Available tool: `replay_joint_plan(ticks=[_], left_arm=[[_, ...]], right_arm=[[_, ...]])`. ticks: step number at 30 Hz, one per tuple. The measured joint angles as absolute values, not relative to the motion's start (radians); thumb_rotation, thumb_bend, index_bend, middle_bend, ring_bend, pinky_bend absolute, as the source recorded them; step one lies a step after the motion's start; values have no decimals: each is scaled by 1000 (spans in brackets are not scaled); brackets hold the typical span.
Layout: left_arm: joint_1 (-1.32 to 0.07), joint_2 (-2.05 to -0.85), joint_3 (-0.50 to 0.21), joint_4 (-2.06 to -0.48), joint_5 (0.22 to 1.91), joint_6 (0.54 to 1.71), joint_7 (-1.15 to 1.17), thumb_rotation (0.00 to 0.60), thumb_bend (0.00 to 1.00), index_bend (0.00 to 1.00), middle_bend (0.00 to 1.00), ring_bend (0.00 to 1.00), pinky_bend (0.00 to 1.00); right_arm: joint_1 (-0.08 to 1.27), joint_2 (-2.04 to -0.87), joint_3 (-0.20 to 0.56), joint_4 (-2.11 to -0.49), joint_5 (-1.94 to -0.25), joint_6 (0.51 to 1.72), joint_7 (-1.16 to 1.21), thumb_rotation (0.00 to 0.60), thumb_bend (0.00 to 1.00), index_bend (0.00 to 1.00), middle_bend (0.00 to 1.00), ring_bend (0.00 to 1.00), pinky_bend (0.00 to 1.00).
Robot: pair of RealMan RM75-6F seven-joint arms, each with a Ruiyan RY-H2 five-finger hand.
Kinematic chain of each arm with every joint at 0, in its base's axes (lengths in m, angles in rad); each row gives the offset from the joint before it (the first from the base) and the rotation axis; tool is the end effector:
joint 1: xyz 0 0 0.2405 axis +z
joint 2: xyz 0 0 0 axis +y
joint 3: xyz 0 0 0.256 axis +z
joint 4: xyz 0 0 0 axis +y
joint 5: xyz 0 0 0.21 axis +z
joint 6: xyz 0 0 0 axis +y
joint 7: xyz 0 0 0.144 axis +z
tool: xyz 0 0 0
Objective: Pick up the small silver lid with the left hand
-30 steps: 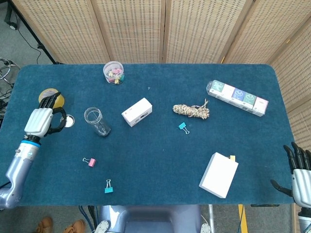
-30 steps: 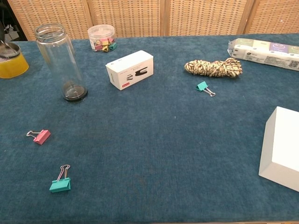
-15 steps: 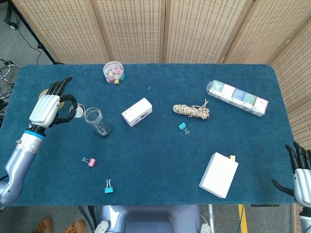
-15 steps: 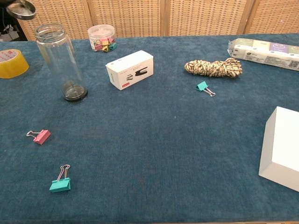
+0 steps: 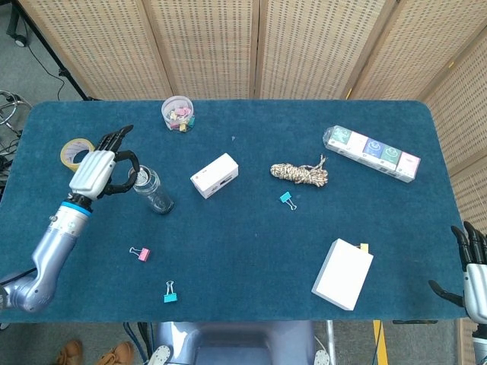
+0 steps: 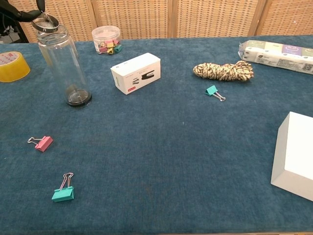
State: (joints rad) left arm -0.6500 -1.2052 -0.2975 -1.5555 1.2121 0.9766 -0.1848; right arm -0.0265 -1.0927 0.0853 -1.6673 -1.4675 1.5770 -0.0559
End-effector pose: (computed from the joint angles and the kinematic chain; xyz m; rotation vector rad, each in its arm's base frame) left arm -0.1783 0.3765 0.1203 -1.5623 -1.1303 -1.2342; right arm -0.3171 -0.1522 0.1813 1.2369 -0.8663 0.8603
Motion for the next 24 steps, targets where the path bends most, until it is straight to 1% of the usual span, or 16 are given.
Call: replay_joint_plan(ticks=[9,20,22,23,24], left_arm=[[-656,-1225,-289,-1538,1223,975,-229,600,483,619,0,0,0],[-669,-1253,-279,-1515,1219,967,-224,600,481,607,0,0,0],[-669,-1256,-277,-1513,1215,968,-217,600,479,564,0,0,0],[-669,-1256,-276,-1512,1213,969,-211,600,476,504,0,0,0],[-669,-1256,-275,-1511,1211,970,-206,600,473,418,0,0,0]], right_arm=[[-26,-1094,85,-1667,-1467,1576,-57,600,0,0,0,0,0],[-29,-1092,87,-1665,-1465,1580,-52,600,0,0,0,0,0],[-29,-1092,87,-1665,-1464,1580,-51,600,0,0,0,0,0],[-29,-1092,87,-1665,-1464,1580,-50,600,0,0,0,0,0],[-29,-1091,87,-1665,-1464,1579,-50,600,0,0,0,0,0]])
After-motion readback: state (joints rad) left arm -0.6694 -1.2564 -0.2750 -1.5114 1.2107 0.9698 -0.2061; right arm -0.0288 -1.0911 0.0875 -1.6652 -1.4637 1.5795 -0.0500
